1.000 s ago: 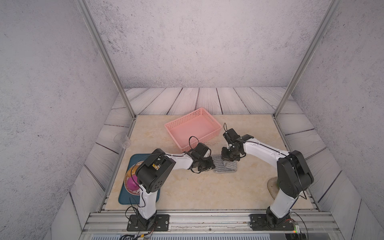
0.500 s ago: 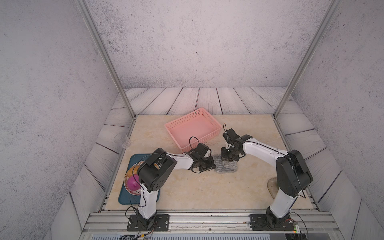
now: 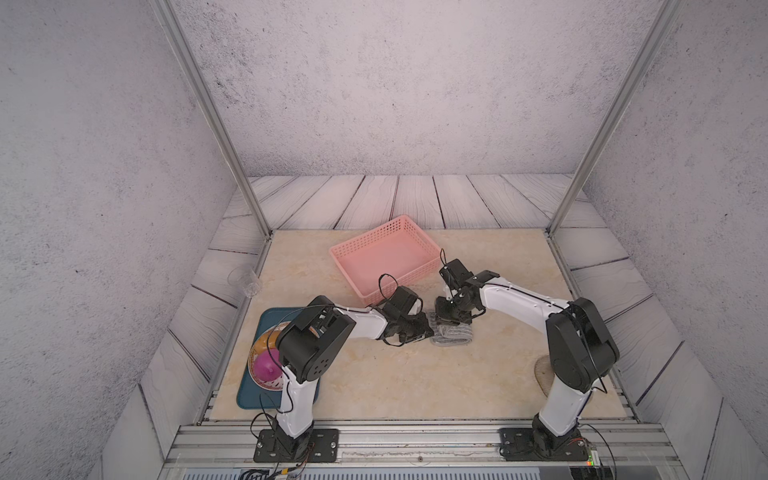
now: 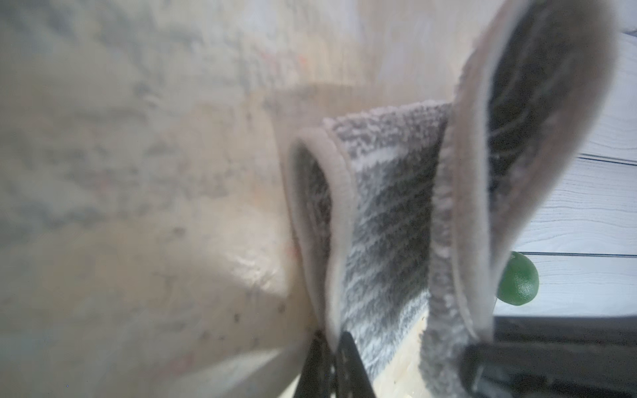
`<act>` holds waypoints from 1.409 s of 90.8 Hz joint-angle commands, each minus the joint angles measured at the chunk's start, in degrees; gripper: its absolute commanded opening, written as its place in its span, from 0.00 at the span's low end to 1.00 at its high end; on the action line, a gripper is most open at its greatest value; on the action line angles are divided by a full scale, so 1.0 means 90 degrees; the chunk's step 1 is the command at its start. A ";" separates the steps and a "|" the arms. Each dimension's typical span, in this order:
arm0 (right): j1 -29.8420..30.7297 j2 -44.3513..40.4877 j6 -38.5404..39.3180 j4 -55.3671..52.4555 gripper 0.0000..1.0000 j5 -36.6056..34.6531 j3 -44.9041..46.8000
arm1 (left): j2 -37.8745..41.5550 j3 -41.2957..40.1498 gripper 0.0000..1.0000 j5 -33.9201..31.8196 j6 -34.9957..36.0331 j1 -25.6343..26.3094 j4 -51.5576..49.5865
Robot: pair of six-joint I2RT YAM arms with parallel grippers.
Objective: Fold the square dishcloth
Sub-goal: Fold the cleaning item at the center of the board.
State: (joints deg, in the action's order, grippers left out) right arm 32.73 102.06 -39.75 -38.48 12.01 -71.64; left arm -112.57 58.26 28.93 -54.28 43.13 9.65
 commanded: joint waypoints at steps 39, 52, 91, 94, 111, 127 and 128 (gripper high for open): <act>0.0181 0.0187 -0.0156 -0.0049 0.00 0.0218 -0.0108 | -0.0197 -0.0156 0.10 -0.0079 0.0007 -0.0027 -0.0165; 0.0182 0.0175 -0.0145 -0.0058 0.00 0.0237 -0.0097 | -0.0183 -0.0175 0.10 -0.0080 0.0002 -0.0027 -0.0165; 0.0182 0.0346 -0.0134 -0.0022 0.00 0.0351 -0.0107 | -0.0093 -0.0289 0.24 -0.0205 -0.0030 -0.0027 -0.0315; 0.0180 0.0350 -0.0127 -0.0034 0.00 0.0334 -0.0107 | -0.0053 -0.0307 0.24 -0.0223 -0.0029 -0.0027 -0.0337; 0.0182 0.0378 -0.0134 -0.0042 0.00 0.0294 -0.0080 | 0.0252 -0.0441 0.31 -0.0260 0.0033 -0.0047 -0.0512; 0.0179 0.0361 -0.0134 0.0003 0.00 0.0306 -0.0068 | 0.0538 -0.0635 0.29 -0.0204 0.0064 -0.0047 -0.0602; 0.0180 0.0365 -0.0139 0.0005 0.00 0.0306 -0.0068 | 0.0541 -0.0634 0.28 -0.0201 0.0069 -0.0047 -0.0608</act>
State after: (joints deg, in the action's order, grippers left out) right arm 34.06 104.73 -40.53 -38.30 14.63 -71.68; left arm -108.64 54.43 28.34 -54.68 42.87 9.26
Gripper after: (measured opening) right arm 0.047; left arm 0.301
